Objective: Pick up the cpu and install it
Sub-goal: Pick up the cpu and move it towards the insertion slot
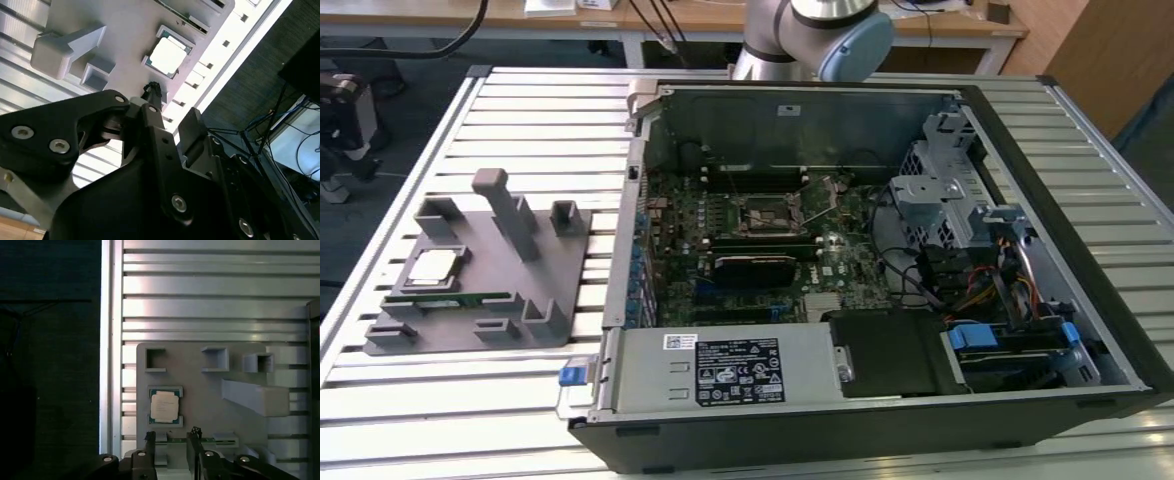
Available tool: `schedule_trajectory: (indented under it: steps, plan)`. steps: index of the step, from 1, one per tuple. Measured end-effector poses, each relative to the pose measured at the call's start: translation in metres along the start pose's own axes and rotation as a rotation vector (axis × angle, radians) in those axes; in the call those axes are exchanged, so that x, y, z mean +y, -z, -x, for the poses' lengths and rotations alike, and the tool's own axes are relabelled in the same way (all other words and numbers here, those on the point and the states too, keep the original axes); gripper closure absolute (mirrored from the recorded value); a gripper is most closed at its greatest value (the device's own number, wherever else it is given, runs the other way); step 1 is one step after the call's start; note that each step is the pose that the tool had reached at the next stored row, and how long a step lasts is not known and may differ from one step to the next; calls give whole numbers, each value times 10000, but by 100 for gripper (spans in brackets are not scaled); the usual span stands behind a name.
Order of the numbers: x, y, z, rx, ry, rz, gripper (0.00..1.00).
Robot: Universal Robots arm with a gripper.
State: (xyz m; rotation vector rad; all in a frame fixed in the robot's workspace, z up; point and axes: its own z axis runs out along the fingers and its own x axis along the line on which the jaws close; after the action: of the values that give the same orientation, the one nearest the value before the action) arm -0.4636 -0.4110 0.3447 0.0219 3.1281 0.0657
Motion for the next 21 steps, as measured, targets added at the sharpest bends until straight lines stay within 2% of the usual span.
schedule_trajectory:
  steps: [2,3,5,6,7,21]
  plan:
    - [-2,-21,0,-2,0,-8,53]
    - [-3,-31,0,-1,1,-9,53]
    - [-8,-63,-1,0,3,-9,42]
    - [-10,-80,-1,4,6,-9,42]
    - [-12,-98,-1,7,7,-9,36]
    - [-25,-370,-5,120,139,-9,36]
